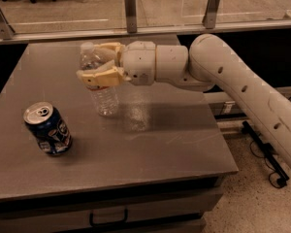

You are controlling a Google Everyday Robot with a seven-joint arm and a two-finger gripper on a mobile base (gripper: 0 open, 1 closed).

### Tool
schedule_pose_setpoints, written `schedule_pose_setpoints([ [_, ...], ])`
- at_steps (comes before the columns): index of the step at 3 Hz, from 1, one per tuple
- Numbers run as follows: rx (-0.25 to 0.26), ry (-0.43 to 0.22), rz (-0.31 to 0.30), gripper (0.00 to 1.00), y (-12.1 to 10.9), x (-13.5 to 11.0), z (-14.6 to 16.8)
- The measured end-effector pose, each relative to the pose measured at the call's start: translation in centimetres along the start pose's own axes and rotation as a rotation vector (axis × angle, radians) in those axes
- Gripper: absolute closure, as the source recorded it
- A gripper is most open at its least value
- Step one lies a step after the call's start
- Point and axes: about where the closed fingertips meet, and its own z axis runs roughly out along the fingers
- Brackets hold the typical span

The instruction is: Place water bottle upright

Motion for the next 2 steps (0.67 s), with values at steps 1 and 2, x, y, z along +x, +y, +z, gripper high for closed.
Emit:
schedule_pose_setpoints([
  [1, 0.018, 0.002, 0.002, 0.13, 0.37, 0.64, -0.21],
  [2, 0.048, 0.014, 0.013, 0.00, 0.24, 1.07, -1.08],
])
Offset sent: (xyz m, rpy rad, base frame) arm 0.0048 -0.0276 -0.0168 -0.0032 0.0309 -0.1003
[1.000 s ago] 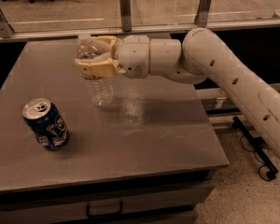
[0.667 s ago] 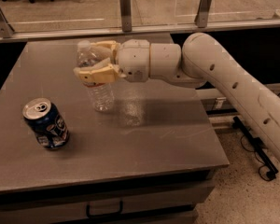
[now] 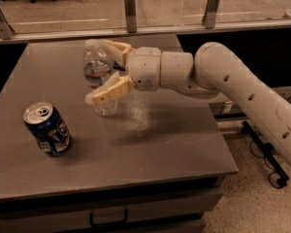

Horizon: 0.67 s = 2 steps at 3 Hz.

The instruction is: Place water bottle upright

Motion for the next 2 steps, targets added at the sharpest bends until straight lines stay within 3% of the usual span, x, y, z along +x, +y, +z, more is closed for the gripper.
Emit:
schedule_pose_setpoints([
  [1, 0.047, 0.066, 0.003, 0.00, -1.0, 0.0, -2.9],
  [2, 0.138, 0.204, -0.007, 0.00, -2.5, -0.6, -7.8],
])
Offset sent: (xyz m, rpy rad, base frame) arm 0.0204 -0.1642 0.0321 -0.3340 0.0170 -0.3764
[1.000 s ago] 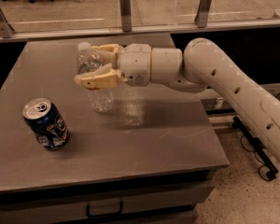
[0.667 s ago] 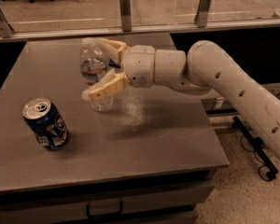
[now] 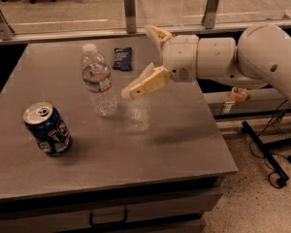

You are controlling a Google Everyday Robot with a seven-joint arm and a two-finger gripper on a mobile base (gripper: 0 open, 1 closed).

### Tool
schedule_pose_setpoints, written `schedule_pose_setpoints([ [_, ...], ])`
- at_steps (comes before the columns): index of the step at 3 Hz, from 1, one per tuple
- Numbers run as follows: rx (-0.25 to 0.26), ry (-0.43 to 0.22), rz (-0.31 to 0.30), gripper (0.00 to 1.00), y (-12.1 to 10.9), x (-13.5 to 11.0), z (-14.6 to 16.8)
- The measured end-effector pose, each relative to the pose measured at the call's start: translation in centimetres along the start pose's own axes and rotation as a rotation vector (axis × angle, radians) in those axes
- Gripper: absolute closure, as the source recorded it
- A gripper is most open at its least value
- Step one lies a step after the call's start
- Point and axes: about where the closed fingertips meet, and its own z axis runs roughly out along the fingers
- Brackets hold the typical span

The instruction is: Place water bottle upright

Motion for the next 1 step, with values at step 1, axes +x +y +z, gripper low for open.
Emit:
schedule_pose_setpoints([
  [1, 0.004, 0.015, -0.002, 0.00, -0.03, -0.11, -0.11],
])
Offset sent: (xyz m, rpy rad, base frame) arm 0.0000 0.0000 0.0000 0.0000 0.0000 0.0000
